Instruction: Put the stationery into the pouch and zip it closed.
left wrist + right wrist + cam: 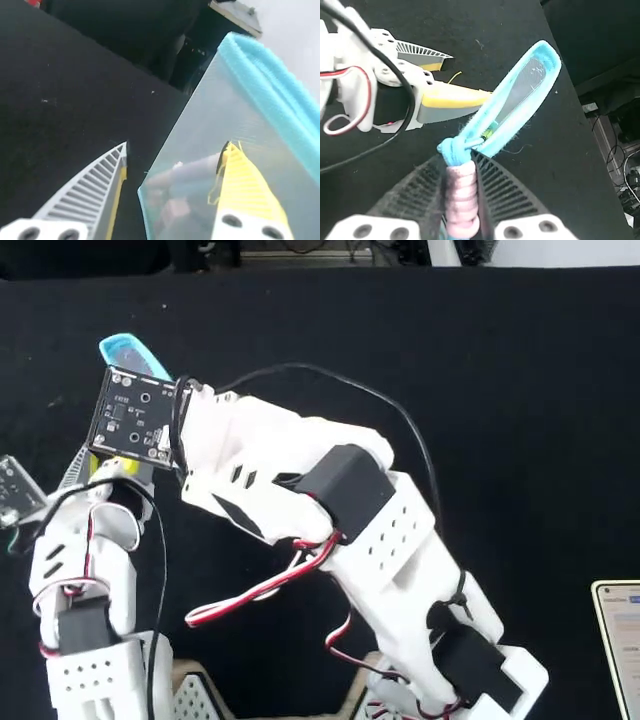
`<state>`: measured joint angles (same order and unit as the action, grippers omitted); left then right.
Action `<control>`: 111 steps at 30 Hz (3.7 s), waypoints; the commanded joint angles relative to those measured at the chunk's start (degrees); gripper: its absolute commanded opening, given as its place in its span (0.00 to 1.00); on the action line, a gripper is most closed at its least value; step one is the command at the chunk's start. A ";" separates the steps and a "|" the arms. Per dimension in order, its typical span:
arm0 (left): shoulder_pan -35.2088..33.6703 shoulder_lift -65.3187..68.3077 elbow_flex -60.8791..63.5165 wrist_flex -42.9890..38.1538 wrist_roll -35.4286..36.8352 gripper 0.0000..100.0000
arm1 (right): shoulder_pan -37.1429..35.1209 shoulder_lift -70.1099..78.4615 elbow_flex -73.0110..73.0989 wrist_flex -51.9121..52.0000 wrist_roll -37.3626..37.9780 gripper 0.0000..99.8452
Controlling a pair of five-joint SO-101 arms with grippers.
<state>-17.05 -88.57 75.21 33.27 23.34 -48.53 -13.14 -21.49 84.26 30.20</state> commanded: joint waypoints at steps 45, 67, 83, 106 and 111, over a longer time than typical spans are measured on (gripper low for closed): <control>1.27 -16.09 -6.64 21.54 -18.55 0.30 | 6.42 0.22 -2.68 -4.92 3.52 0.01; 15.25 -16.00 -4.44 21.19 -21.36 0.30 | 6.07 -0.04 1.27 -5.01 3.60 0.01; 15.87 -16.09 2.15 13.98 -21.71 0.12 | 6.42 -0.31 1.54 -4.48 3.52 0.01; 15.96 -16.18 -8.84 32.09 -35.43 0.03 | 12.75 -13.67 17.89 -8.35 -1.41 0.01; 16.04 -16.18 -8.84 34.29 -36.84 0.03 | 14.95 -20.79 31.52 -20.92 -1.41 0.01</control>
<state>-1.58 -104.57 69.49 65.80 -11.65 -37.19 -26.86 2.42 73.19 29.41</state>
